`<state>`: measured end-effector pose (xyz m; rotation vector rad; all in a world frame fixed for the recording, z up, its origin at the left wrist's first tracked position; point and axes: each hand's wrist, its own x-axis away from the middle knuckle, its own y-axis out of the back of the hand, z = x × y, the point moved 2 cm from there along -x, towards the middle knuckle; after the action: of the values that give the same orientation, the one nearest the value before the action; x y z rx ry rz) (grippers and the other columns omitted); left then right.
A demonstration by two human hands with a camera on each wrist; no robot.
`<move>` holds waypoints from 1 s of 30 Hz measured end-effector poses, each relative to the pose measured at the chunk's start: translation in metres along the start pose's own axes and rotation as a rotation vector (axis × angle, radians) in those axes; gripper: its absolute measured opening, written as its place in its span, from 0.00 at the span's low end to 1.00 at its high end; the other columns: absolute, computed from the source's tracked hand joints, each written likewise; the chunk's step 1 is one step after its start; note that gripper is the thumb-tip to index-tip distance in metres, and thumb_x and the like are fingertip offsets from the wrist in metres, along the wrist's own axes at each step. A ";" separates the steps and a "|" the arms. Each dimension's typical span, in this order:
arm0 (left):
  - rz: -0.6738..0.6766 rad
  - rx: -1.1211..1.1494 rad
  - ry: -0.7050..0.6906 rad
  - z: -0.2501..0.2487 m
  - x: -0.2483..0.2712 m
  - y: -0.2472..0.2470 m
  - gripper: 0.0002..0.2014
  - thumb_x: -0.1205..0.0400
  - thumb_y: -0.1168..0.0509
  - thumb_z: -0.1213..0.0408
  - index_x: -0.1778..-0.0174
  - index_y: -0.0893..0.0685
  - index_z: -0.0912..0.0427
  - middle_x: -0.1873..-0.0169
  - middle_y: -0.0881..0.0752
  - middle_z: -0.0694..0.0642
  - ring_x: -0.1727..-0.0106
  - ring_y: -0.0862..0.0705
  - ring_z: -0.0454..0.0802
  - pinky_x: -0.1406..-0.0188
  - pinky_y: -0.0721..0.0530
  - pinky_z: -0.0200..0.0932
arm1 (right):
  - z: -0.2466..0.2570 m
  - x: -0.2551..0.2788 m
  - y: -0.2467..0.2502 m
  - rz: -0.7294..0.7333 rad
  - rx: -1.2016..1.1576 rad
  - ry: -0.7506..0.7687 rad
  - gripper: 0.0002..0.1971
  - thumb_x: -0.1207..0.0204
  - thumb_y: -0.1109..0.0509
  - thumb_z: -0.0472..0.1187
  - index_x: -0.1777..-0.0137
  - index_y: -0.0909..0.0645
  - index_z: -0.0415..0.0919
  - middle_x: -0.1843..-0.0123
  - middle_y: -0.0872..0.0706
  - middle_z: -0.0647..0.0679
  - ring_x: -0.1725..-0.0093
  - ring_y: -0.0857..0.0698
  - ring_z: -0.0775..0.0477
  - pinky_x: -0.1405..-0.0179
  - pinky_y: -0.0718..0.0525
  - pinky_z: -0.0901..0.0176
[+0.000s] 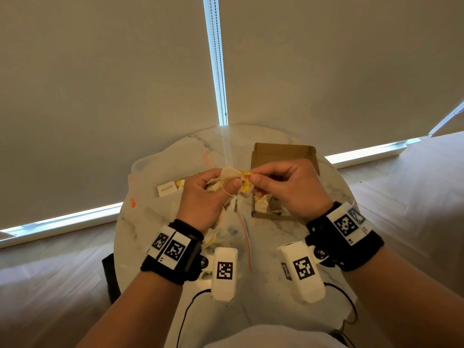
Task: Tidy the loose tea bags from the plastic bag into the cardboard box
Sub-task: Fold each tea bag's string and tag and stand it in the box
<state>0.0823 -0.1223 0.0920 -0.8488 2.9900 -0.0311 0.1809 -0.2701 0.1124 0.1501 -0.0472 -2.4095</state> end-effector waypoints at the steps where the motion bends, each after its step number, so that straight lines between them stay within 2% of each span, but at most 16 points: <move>1: -0.008 0.002 0.000 0.000 0.000 0.000 0.05 0.24 0.26 0.71 0.53 0.11 0.63 0.73 0.13 0.45 0.76 0.19 0.37 0.73 0.22 0.30 | 0.000 0.000 0.000 0.015 0.009 0.005 0.07 0.29 0.22 0.36 0.51 0.10 0.41 0.60 0.08 0.43 0.64 0.10 0.46 0.60 0.10 0.59; 3: -0.011 0.003 0.006 0.002 -0.001 0.000 0.05 0.23 0.26 0.70 0.52 0.10 0.64 0.73 0.13 0.46 0.77 0.20 0.40 0.74 0.23 0.32 | 0.000 0.000 -0.002 0.040 0.035 0.022 0.10 0.31 0.21 0.38 0.50 0.10 0.41 0.57 0.07 0.45 0.59 0.08 0.45 0.55 0.10 0.56; 5: -0.015 0.006 0.020 0.004 -0.002 -0.001 0.06 0.23 0.26 0.69 0.51 0.10 0.63 0.73 0.13 0.49 0.78 0.22 0.43 0.77 0.24 0.36 | -0.004 -0.002 -0.002 0.025 0.074 0.029 0.08 0.30 0.20 0.33 0.51 0.10 0.40 0.56 0.07 0.46 0.57 0.08 0.46 0.54 0.10 0.56; 8: -0.064 0.002 0.054 0.011 -0.003 0.000 0.05 0.22 0.26 0.67 0.51 0.08 0.57 0.72 0.16 0.62 0.78 0.25 0.52 0.78 0.26 0.44 | -0.015 -0.008 0.002 -0.018 0.129 0.001 0.06 0.29 0.21 0.34 0.54 0.10 0.42 0.58 0.07 0.47 0.58 0.08 0.48 0.54 0.10 0.57; 9: -0.090 0.003 0.070 0.014 -0.004 0.002 0.04 0.21 0.26 0.66 0.52 0.07 0.55 0.73 0.18 0.63 0.78 0.26 0.54 0.78 0.27 0.46 | -0.019 -0.010 0.006 -0.025 0.153 -0.017 0.05 0.28 0.21 0.35 0.54 0.10 0.45 0.58 0.07 0.48 0.57 0.09 0.47 0.54 0.10 0.56; 13: -0.167 0.026 0.144 0.026 -0.010 0.006 0.05 0.21 0.26 0.67 0.51 0.09 0.59 0.73 0.16 0.51 0.77 0.25 0.48 0.76 0.26 0.39 | -0.039 -0.025 0.035 -0.084 0.243 -0.130 0.04 0.27 0.22 0.38 0.56 0.11 0.48 0.58 0.08 0.51 0.56 0.09 0.50 0.52 0.10 0.56; 15: -0.161 0.030 0.167 0.031 -0.012 0.008 0.04 0.21 0.26 0.66 0.52 0.09 0.58 0.74 0.17 0.53 0.77 0.25 0.49 0.76 0.27 0.40 | -0.054 -0.037 0.059 -0.161 0.310 -0.203 0.04 0.26 0.22 0.37 0.56 0.12 0.48 0.57 0.09 0.52 0.55 0.10 0.51 0.50 0.10 0.56; 19: -0.152 0.016 0.226 0.041 -0.017 0.006 0.02 0.22 0.26 0.65 0.56 0.09 0.52 0.75 0.18 0.54 0.77 0.26 0.52 0.74 0.27 0.42 | -0.098 -0.061 0.104 -0.304 0.407 -0.340 0.08 0.25 0.24 0.35 0.57 0.16 0.50 0.54 0.09 0.47 0.56 0.09 0.46 0.54 0.08 0.46; 20: -0.155 0.011 0.241 0.044 -0.018 0.005 0.03 0.22 0.26 0.65 0.56 0.09 0.52 0.74 0.17 0.53 0.76 0.25 0.51 0.74 0.26 0.42 | -0.110 -0.064 0.109 -0.301 0.441 -0.374 0.07 0.24 0.24 0.35 0.55 0.16 0.48 0.53 0.10 0.45 0.56 0.09 0.46 0.57 0.08 0.48; 22: -0.155 0.010 0.272 0.048 -0.021 0.004 0.04 0.22 0.26 0.65 0.54 0.09 0.52 0.73 0.16 0.52 0.75 0.24 0.50 0.74 0.24 0.43 | -0.131 -0.068 0.106 -0.246 0.503 -0.448 0.05 0.23 0.25 0.37 0.52 0.17 0.46 0.52 0.11 0.44 0.58 0.11 0.48 0.65 0.10 0.59; 23: -0.156 0.011 0.283 0.049 -0.022 0.003 0.04 0.22 0.26 0.65 0.53 0.09 0.53 0.72 0.16 0.51 0.74 0.23 0.49 0.74 0.23 0.42 | -0.143 -0.067 0.102 -0.212 0.519 -0.485 0.04 0.22 0.25 0.37 0.52 0.18 0.46 0.52 0.12 0.43 0.59 0.11 0.48 0.68 0.12 0.62; 24: -0.157 0.010 0.289 0.051 -0.023 0.003 0.04 0.22 0.26 0.65 0.52 0.10 0.54 0.72 0.15 0.50 0.74 0.23 0.47 0.74 0.22 0.42 | -0.154 -0.067 0.096 -0.174 0.529 -0.518 0.04 0.22 0.25 0.37 0.54 0.18 0.46 0.52 0.12 0.42 0.60 0.11 0.47 0.67 0.10 0.59; 26: -0.158 -0.004 0.299 0.053 -0.025 0.003 0.04 0.21 0.27 0.65 0.52 0.10 0.55 0.71 0.14 0.50 0.74 0.22 0.46 0.74 0.22 0.41 | -0.174 -0.067 0.080 -0.086 0.552 -0.576 0.04 0.22 0.26 0.37 0.54 0.18 0.47 0.53 0.11 0.43 0.60 0.10 0.45 0.59 0.08 0.49; 27: -0.159 -0.012 0.303 0.054 -0.026 0.003 0.03 0.21 0.27 0.65 0.53 0.10 0.54 0.71 0.14 0.51 0.73 0.22 0.47 0.74 0.22 0.42 | -0.183 -0.067 0.071 -0.039 0.583 -0.589 0.03 0.22 0.26 0.38 0.53 0.17 0.46 0.53 0.11 0.44 0.59 0.10 0.45 0.55 0.08 0.47; 30: -0.156 -0.024 0.310 0.058 -0.027 0.004 0.03 0.20 0.27 0.65 0.53 0.09 0.54 0.69 0.14 0.53 0.72 0.21 0.49 0.74 0.21 0.43 | -0.202 -0.070 0.047 0.067 0.730 -0.550 0.05 0.22 0.27 0.40 0.48 0.15 0.45 0.49 0.12 0.49 0.54 0.14 0.50 0.50 0.14 0.56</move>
<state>0.1048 -0.1054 0.0349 -1.1786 3.2010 -0.1438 0.2882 -0.2577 -0.0774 -0.1857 -1.1576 -2.1878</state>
